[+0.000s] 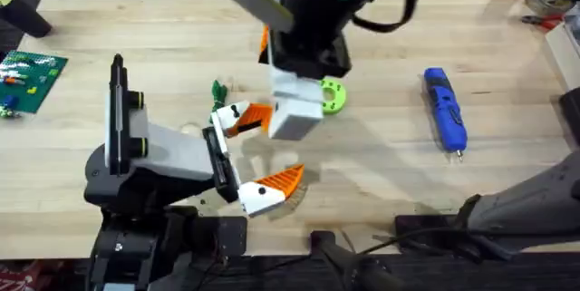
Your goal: Pick up the gripper from the table and insert it into the empty holder that is missing its gripper. Then pick up a screw, insert it into the mounting hole, and use the screwdriver to tighten it. Finally, clean up the table by picking up the vegetable and placing it into the bucket.
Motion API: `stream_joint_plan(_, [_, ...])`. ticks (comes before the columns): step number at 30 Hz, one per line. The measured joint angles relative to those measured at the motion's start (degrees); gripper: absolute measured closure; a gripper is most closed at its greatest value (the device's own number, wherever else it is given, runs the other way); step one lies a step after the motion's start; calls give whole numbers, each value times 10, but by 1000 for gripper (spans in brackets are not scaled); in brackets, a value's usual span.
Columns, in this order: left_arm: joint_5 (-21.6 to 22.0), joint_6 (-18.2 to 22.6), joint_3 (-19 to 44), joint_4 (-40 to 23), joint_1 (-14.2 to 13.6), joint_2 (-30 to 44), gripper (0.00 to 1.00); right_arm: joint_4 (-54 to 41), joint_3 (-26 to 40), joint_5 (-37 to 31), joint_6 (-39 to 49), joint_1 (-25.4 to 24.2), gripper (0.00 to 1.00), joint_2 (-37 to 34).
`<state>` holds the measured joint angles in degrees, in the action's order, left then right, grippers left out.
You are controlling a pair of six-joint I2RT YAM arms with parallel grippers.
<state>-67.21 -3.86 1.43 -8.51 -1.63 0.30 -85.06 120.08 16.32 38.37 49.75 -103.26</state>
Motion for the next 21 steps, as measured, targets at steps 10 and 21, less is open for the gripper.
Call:
stream_joint_plan(10, [0, 0, 0, 0, 0, 0, 15, 14, -34, 0, -8, -48, 6, 13])
stream_joint_plan(21, [0, 0, 0, 0, 0, 0, 14, 103, -157, 0, -69, -96, 5, 115])
